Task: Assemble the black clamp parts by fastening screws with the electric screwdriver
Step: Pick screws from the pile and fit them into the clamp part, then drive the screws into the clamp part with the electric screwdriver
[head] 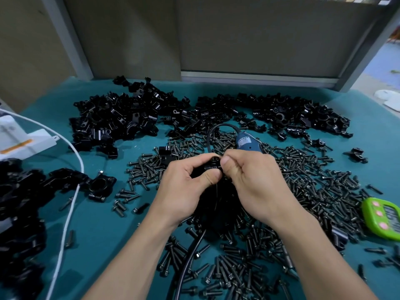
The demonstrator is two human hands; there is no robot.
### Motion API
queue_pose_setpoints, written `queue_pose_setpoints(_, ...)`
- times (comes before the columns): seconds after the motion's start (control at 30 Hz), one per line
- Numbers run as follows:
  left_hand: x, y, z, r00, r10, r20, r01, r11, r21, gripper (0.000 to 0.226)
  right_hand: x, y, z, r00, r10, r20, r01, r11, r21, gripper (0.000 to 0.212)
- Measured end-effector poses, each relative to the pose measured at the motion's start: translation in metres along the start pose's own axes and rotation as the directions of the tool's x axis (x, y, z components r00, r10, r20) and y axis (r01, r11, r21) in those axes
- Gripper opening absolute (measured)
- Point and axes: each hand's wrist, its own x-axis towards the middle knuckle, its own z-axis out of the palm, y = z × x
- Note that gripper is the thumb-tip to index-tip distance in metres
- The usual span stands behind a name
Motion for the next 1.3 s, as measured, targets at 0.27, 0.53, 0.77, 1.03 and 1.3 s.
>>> queue_pose_setpoints(0.27, 0.000, 0.004, 0.005, 0.998, 0.062, 0.019, -0.062, 0.998, 0.001, 0.037, -0.003, 0.000, -0.009, 0.998, -0.046, 0.036, 0.044, 0.998, 0.047, 0.025)
queue_pose_setpoints(0.53, 0.005, -0.004, -0.006, 0.990, -0.002, -0.141, 0.003, 1.000, 0.004, 0.025, -0.001, -0.001, -0.022, 0.973, 0.187, -0.138, -0.222, 0.921, -0.319, 0.032)
queue_pose_setpoints(0.77, 0.005, -0.009, -0.015, 0.963, -0.028, -0.268, 0.036, 0.999, 0.026, 0.030, -0.005, 0.000, -0.015, 0.806, 0.571, -0.155, -0.555, 0.639, -0.533, 0.054)
queue_pose_setpoints(1.03, 0.004, -0.006, -0.012, 0.963, -0.019, -0.268, 0.039, 0.997, 0.071, 0.031, -0.008, 0.017, -0.049, 0.740, 0.665, 0.099, -0.632, 0.638, 0.440, 0.026)
queue_pose_setpoints(1.3, 0.002, -0.009, -0.011, 0.979, -0.014, -0.202, 0.034, 0.994, 0.099, 0.030, 0.000, 0.016, -0.050, 0.916, 0.348, 0.197, -0.232, 0.060, 0.971, 0.042)
